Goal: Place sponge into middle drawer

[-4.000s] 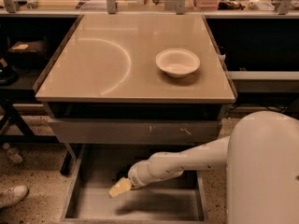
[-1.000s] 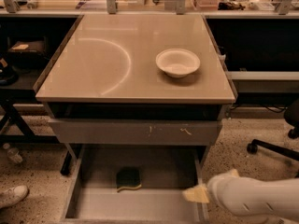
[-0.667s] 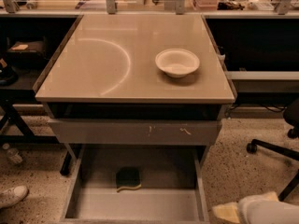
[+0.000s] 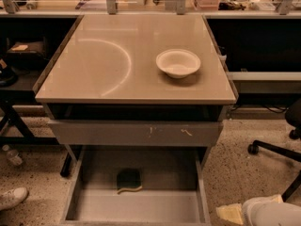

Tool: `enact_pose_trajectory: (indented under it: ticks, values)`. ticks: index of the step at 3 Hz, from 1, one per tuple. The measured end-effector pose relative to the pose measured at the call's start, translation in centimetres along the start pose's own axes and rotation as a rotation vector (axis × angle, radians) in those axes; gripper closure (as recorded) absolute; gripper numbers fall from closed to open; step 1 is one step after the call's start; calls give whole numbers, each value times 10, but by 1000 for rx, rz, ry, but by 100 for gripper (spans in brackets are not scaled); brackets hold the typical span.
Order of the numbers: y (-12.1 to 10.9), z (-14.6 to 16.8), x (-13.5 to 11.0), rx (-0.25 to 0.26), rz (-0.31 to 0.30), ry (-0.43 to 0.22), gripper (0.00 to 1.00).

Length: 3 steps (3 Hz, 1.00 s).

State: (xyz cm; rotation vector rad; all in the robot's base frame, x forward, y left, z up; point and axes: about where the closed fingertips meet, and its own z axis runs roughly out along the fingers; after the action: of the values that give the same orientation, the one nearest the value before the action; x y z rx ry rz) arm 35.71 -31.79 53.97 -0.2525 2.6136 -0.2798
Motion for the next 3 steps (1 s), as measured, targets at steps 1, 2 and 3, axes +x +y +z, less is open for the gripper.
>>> enact_pose_trajectory:
  ticks: [1, 2, 3]
  values:
    - [-31, 5, 13, 66, 57, 46, 0]
    - [-122, 2, 63, 228, 219, 147, 0]
    - [-223, -23, 133, 409, 425, 250, 0]
